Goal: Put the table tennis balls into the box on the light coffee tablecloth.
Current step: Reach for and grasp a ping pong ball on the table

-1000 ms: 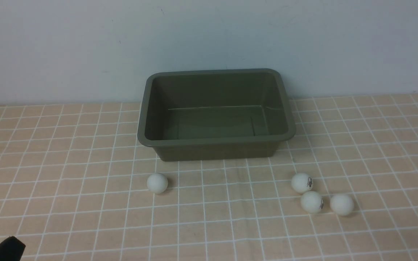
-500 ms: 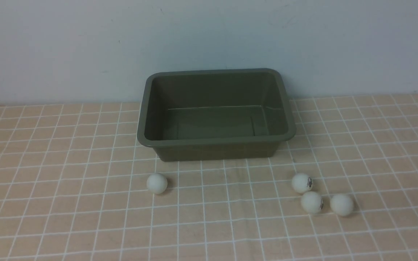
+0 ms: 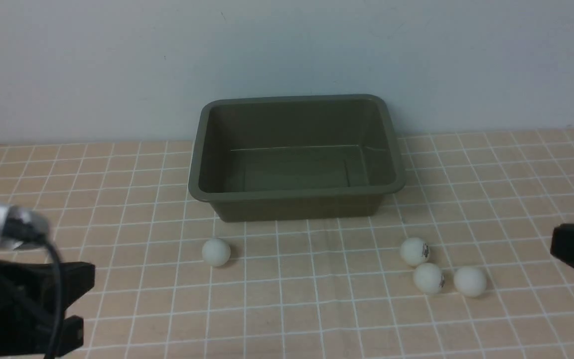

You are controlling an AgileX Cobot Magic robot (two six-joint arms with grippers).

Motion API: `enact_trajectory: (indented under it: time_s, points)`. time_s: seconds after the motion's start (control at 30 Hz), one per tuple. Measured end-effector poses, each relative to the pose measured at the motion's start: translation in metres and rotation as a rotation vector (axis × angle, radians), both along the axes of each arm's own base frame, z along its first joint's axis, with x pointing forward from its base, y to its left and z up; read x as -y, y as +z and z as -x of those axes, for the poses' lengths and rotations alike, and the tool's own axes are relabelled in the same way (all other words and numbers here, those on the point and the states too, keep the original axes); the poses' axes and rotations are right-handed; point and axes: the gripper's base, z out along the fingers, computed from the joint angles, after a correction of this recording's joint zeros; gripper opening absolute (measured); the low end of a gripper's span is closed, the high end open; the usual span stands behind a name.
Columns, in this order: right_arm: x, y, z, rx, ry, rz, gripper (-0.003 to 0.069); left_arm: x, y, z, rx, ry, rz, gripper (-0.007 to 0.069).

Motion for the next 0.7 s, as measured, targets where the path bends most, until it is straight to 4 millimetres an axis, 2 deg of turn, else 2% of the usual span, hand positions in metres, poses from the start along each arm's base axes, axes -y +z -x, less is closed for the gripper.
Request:
enact_trajectory:
  time_s: [0.17, 0.2, 0.27, 0.37, 0.47, 0.5, 0.7]
  points:
    - [0.013, -0.018, -0.046, -0.239, -0.076, 0.101, -0.0016, -0.004, -0.006, -0.055, -0.196, 0.011, -0.108, -0.0069]
    - [0.014, -0.018, -0.049, -0.253, -0.084, 0.106, -0.0016, -0.004, -0.004, -0.061, -0.203, 0.018, -0.113, -0.0069]
    - [0.020, -0.026, -0.071, -0.342, -0.131, 0.133, -0.0016, -0.006, -0.007, -0.082, -0.244, 0.030, -0.137, -0.0069]
    - [0.026, -0.038, -0.093, -0.420, -0.164, 0.188, -0.0016, -0.006, -0.016, -0.105, -0.310, 0.052, -0.138, -0.0069]
    - [0.027, -0.045, -0.107, -0.452, -0.164, 0.243, -0.0016, -0.006, -0.025, -0.116, -0.355, 0.063, -0.131, -0.0069]
    - [0.025, -0.053, -0.118, -0.474, -0.148, 0.305, -0.0016, -0.005, -0.036, -0.125, -0.399, 0.064, -0.132, -0.0069]
    - [0.010, -0.069, -0.146, -0.504, -0.106, 0.473, -0.0016, -0.005, -0.051, -0.139, -0.448, 0.063, -0.141, -0.0069]
